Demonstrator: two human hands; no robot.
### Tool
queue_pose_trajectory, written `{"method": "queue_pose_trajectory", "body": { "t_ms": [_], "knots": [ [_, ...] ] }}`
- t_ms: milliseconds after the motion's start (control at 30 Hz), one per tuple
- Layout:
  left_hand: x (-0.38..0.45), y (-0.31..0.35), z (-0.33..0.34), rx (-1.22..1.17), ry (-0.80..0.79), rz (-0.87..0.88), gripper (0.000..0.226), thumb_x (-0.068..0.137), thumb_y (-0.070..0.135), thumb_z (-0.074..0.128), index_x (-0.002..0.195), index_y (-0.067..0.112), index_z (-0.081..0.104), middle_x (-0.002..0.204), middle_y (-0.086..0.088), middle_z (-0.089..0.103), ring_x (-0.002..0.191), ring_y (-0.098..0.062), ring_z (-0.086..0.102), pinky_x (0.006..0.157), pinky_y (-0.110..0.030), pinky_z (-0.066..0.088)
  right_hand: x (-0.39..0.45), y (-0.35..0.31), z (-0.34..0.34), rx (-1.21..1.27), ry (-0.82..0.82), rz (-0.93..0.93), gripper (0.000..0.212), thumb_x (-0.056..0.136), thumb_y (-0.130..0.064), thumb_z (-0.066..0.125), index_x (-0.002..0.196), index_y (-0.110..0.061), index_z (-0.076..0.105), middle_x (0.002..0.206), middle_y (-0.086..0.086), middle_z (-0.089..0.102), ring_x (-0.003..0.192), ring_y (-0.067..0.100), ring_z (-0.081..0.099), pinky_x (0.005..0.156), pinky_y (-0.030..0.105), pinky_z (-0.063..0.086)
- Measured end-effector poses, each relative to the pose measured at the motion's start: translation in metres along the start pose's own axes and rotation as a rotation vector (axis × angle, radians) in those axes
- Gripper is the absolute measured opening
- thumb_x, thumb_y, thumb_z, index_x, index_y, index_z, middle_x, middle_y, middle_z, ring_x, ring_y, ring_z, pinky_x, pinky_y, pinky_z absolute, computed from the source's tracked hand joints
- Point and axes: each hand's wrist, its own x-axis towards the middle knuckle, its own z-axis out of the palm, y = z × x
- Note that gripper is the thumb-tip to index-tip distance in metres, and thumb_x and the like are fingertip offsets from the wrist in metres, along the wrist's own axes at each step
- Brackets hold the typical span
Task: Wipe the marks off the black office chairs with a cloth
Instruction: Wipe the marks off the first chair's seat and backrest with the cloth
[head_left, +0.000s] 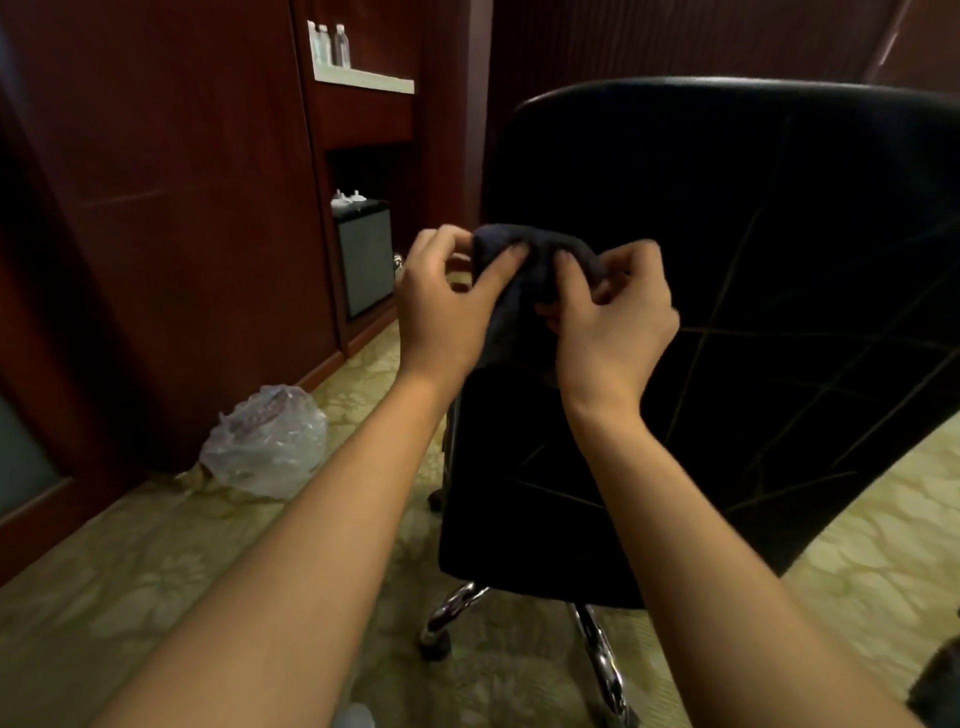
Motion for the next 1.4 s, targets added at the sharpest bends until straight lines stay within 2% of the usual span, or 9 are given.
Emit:
{"method": "queue_pose_trajectory", "body": {
  "t_ms": [133, 367, 533, 633, 933, 1100, 1200, 1300, 1400],
  "knots": [
    [-0.03, -0.032, 0.003, -0.102, -0.034, -0.087, 0.025, 0.079, 0.04, 0.074, 0.082, 0.019, 0.061, 0.083, -0.004, 0.066, 0.079, -0.018, 0.066, 0.069, -0.033, 0.053, -0.027, 0.024, 0.005, -0.036, 0.008, 0.046, 0.022, 0.085, -0.02, 0.074, 0.079, -0.015, 0.054, 0.058, -0.016, 0.05, 0.057, -0.012, 0.054, 0.055, 0.002, 0.036],
    [-0.058, -0.051, -0.004, -0.054, -0.091, -0.204, 0.032, 0.08, 0.048, 0.07, 0.082, 0.016, 0.065, 0.079, 0.004, 0.068, 0.079, -0.014, 0.066, 0.071, -0.044, 0.055, -0.05, 0.033, 0.001, -0.096, -0.104, 0.09, 0.021, 0.088, -0.023, 0.072, 0.081, -0.015, 0.055, 0.063, -0.009, 0.056, 0.061, 0.003, 0.061, 0.056, 0.024, 0.052],
    [-0.008, -0.003, -0.014, -0.018, 0.003, 0.042, 0.033, 0.083, 0.051, 0.065, 0.074, 0.021, 0.056, 0.074, 0.005, 0.056, 0.069, -0.011, 0.054, 0.062, -0.025, 0.042, -0.005, -0.02, -0.004, -0.085, -0.015, -0.143, 0.025, 0.086, -0.03, 0.074, 0.079, -0.016, 0.054, 0.059, -0.014, 0.051, 0.06, 0.005, 0.054, 0.057, 0.016, 0.039],
    [0.036, 0.024, -0.013, -0.096, 0.013, 0.049, 0.042, 0.082, 0.055, 0.067, 0.074, 0.015, 0.057, 0.073, -0.003, 0.06, 0.068, -0.015, 0.056, 0.061, -0.031, 0.043, 0.023, -0.051, -0.004, -0.077, 0.011, -0.208, 0.025, 0.086, -0.034, 0.071, 0.08, -0.018, 0.053, 0.062, -0.014, 0.053, 0.063, 0.007, 0.058, 0.064, 0.027, 0.049],
    [0.006, -0.014, -0.014, 0.085, -0.131, 0.058, 0.031, 0.081, 0.038, 0.076, 0.073, 0.019, 0.052, 0.074, 0.004, 0.053, 0.065, -0.007, 0.048, 0.061, -0.019, 0.036, -0.009, 0.014, 0.009, -0.066, -0.06, -0.064, 0.022, 0.088, -0.031, 0.067, 0.084, -0.016, 0.052, 0.069, -0.006, 0.06, 0.063, 0.021, 0.065, 0.06, 0.05, 0.056],
    [-0.062, -0.049, -0.013, 0.227, -0.142, -0.14, 0.026, 0.082, 0.04, 0.075, 0.077, 0.028, 0.053, 0.088, 0.007, 0.053, 0.079, -0.013, 0.056, 0.063, -0.029, 0.042, -0.051, 0.052, 0.002, -0.172, -0.136, 0.037, 0.02, 0.089, -0.024, 0.07, 0.084, -0.015, 0.053, 0.068, -0.005, 0.06, 0.064, 0.015, 0.063, 0.064, 0.045, 0.055],
    [-0.078, -0.059, -0.012, 0.245, -0.175, -0.245, 0.024, 0.08, 0.044, 0.076, 0.077, 0.027, 0.059, 0.09, 0.009, 0.055, 0.08, -0.013, 0.061, 0.059, -0.022, 0.039, -0.065, 0.065, -0.002, -0.181, -0.171, 0.129, 0.02, 0.09, -0.025, 0.069, 0.083, -0.015, 0.053, 0.066, -0.008, 0.058, 0.062, 0.008, 0.061, 0.064, 0.044, 0.055],
    [-0.07, -0.049, -0.018, 0.257, -0.087, -0.131, 0.028, 0.08, 0.045, 0.076, 0.079, 0.019, 0.065, 0.087, 0.009, 0.052, 0.077, -0.014, 0.057, 0.061, -0.026, 0.041, -0.057, 0.052, -0.002, -0.137, -0.147, 0.067, 0.021, 0.089, -0.025, 0.071, 0.082, -0.014, 0.054, 0.062, -0.01, 0.055, 0.058, 0.005, 0.058, 0.061, 0.039, 0.054],
    [-0.04, -0.031, -0.025, 0.201, -0.021, -0.019, 0.033, 0.085, 0.05, 0.068, 0.077, 0.018, 0.061, 0.079, 0.002, 0.058, 0.069, -0.016, 0.056, 0.06, -0.031, 0.043, -0.034, 0.023, 0.003, -0.055, -0.074, -0.086, 0.022, 0.088, -0.025, 0.072, 0.082, -0.013, 0.054, 0.061, -0.012, 0.053, 0.059, 0.0, 0.057, 0.057, 0.02, 0.049]
  ]
}}
